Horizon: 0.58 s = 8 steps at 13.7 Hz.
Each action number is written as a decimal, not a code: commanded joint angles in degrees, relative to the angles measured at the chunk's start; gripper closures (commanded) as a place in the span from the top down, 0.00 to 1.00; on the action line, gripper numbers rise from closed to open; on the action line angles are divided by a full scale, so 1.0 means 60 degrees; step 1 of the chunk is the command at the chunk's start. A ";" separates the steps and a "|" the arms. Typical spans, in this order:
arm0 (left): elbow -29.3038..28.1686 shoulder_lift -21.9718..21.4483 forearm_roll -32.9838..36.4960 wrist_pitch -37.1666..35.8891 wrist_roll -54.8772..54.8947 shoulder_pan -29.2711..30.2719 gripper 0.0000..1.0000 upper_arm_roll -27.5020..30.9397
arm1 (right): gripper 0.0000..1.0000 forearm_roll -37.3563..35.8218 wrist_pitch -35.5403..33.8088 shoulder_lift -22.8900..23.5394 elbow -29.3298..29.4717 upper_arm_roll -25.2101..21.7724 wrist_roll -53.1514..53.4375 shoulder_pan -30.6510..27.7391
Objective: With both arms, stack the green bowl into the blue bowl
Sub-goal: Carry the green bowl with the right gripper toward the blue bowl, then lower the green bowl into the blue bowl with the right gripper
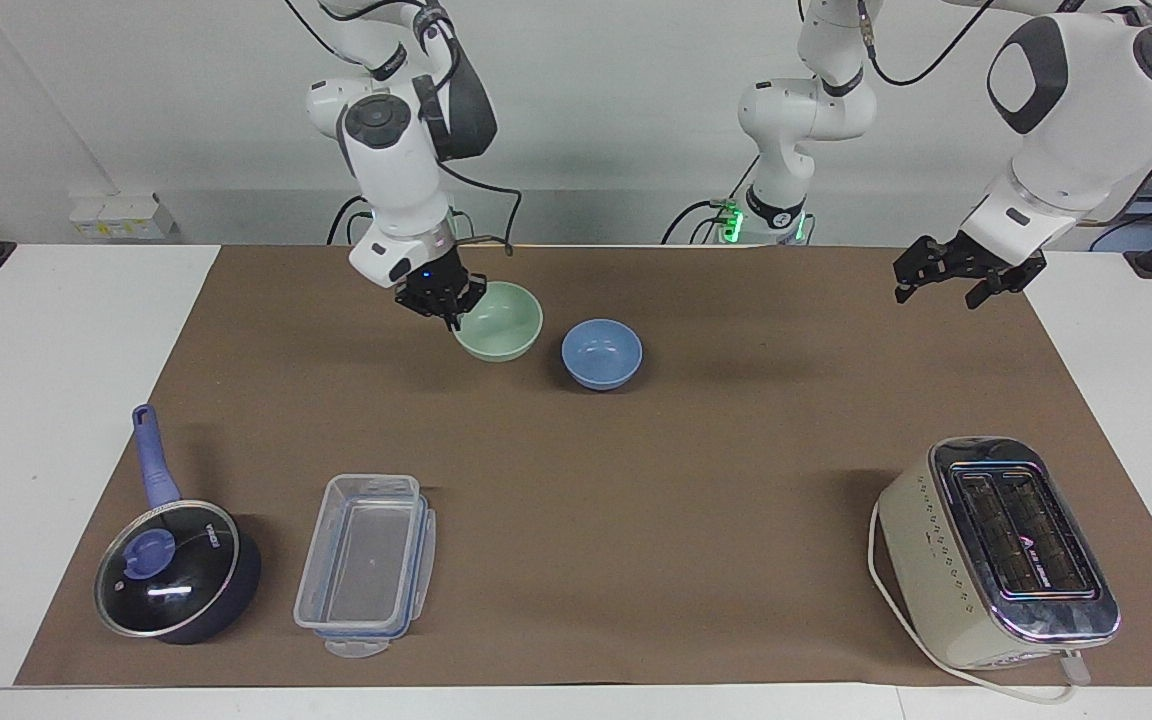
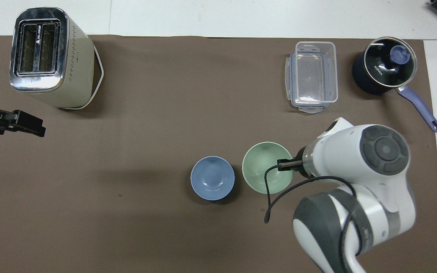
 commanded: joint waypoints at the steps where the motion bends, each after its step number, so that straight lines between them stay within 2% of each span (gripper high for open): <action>1: 0.0150 0.0049 0.0150 -0.0182 0.0111 0.0149 1.00 -0.0107 | 0.00 0.0108 0.0505 0.0265 0.0144 -0.0037 0.1177 0.0951; 5: 0.0150 0.0049 0.0150 -0.0182 0.0097 0.0149 1.00 -0.0107 | 0.00 0.0137 0.1093 0.0865 0.0144 -0.0023 0.1897 0.1743; 8: 0.0150 0.0035 0.0150 -0.0182 0.0111 0.0149 1.00 -0.0107 | 0.00 0.0137 0.1445 0.0998 0.0071 -0.0008 0.1972 0.1804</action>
